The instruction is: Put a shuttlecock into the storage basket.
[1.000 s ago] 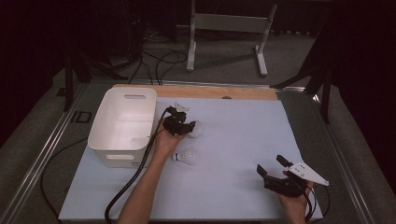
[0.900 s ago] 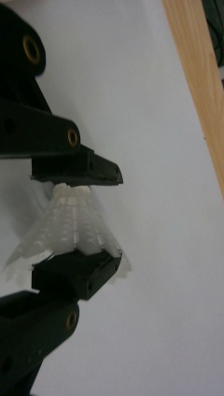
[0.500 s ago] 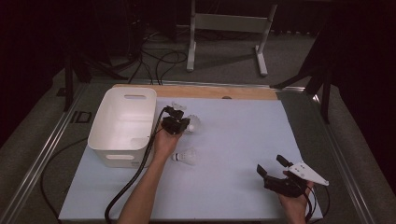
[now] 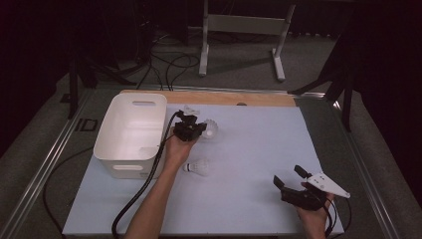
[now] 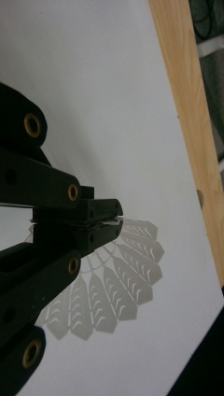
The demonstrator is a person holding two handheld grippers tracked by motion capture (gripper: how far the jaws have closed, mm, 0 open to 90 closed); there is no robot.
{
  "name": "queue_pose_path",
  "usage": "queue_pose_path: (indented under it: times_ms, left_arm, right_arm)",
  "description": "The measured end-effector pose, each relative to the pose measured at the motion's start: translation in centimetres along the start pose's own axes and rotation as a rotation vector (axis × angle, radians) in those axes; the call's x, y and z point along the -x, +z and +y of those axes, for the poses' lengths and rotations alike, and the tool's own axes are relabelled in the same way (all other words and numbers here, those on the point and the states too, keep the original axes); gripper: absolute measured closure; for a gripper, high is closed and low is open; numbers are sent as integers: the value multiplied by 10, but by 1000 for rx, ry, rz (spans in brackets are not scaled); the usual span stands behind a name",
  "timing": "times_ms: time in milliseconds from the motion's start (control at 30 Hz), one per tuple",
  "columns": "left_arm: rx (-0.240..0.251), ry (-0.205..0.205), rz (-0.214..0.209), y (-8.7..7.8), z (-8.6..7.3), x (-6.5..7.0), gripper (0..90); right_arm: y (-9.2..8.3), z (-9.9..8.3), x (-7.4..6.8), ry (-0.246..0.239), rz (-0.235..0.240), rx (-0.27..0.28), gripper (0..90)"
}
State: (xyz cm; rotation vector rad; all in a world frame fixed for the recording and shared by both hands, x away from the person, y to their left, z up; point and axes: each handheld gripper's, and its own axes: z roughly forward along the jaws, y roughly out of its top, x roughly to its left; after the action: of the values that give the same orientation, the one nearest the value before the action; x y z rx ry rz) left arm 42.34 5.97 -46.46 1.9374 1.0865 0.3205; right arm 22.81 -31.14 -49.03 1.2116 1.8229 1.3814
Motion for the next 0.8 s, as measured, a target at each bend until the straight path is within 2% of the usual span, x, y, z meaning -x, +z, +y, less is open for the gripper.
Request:
queue_pose_path:
  times_ms: [67,300,567,800]
  left_arm:
    - [0,0,0,0,0,0,897]
    - [27,8,-44,-6,5,4,897]
    - [40,14,-56,-9,8,6,898]
    - [76,14,-85,-18,14,10,898]
  right_arm:
    - [0,0,0,0,0,-1,99]
    - [0,0,0,2,2,-2,99]
    - [0,0,0,1,3,-1,99]
    - [0,0,0,-1,2,-2,99]
